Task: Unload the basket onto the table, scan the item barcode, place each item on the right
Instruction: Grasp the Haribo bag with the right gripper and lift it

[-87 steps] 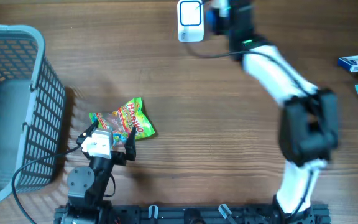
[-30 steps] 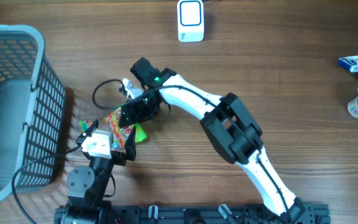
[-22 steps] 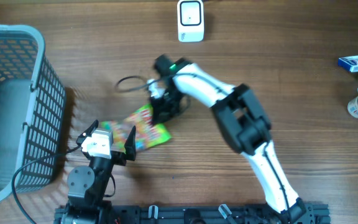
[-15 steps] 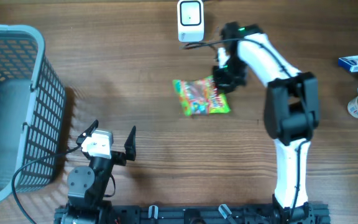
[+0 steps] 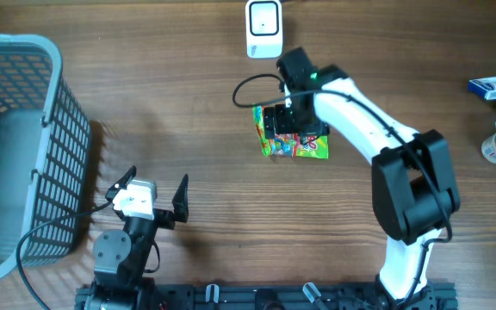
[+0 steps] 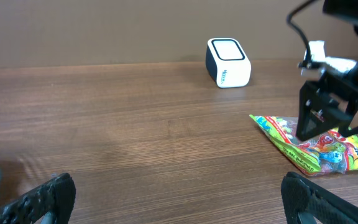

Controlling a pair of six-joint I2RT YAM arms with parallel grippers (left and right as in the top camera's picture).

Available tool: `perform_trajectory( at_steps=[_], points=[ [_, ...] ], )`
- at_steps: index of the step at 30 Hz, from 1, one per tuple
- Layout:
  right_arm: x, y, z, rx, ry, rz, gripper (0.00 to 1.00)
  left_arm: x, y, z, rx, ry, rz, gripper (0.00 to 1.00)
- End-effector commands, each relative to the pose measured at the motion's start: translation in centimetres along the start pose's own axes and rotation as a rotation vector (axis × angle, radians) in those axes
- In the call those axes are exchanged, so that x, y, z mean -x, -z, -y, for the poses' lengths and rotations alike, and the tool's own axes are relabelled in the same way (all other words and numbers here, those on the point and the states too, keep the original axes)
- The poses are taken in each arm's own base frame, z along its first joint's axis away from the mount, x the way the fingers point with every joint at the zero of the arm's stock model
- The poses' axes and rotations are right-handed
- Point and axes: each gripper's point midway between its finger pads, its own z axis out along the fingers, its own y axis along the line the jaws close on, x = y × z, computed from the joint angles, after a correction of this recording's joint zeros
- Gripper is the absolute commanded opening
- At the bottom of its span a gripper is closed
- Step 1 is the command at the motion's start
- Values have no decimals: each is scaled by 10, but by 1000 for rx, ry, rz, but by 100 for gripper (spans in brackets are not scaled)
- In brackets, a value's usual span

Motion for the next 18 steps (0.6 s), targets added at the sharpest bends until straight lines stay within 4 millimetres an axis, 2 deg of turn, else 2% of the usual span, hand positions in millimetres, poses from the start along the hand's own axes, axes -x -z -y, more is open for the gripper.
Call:
perform_trajectory(
  at_steps=[1,3,4,5,6,7,9,10,12,14,15,17,18],
  points=[
    [12,-12,24,-130,-66,90,100,-1,0,1,-3,9,-1,100],
    [12,-23,37,-200,-90,99,98,-1,0,1,-3,8,-1,100],
    [6,-36,40,-210,-88,66,93,-1,0,1,-3,9,-1,100],
    [0,-48,40,-208,-88,32,82,-1,0,1,-3,9,-1,100],
    [-7,-60,39,-194,-88,-8,66,-1,0,1,-3,9,-1,100],
    [-13,-68,35,-169,-90,-42,38,-1,0,1,-3,9,-1,100],
    [-28,-69,15,-52,-100,-125,4,-1,0,1,-3,9,-1,100],
    [-32,-62,4,5,-108,-167,4,-1,0,1,-3,9,-1,100],
    [-39,-22,-23,143,-144,-290,4,-1,0,1,-3,8,-1,100],
    [-61,37,-48,287,-226,-497,5,-1,0,1,-3,9,-1,100],
    [-72,61,-51,311,-277,-583,4,-1,0,1,-3,8,-1,100],
    [-86,79,-51,312,-389,-691,4,-1,0,1,-3,8,-1,100],
    [-86,80,-55,336,-396,-700,4,-1,0,1,-3,8,-1,100]
  ],
)
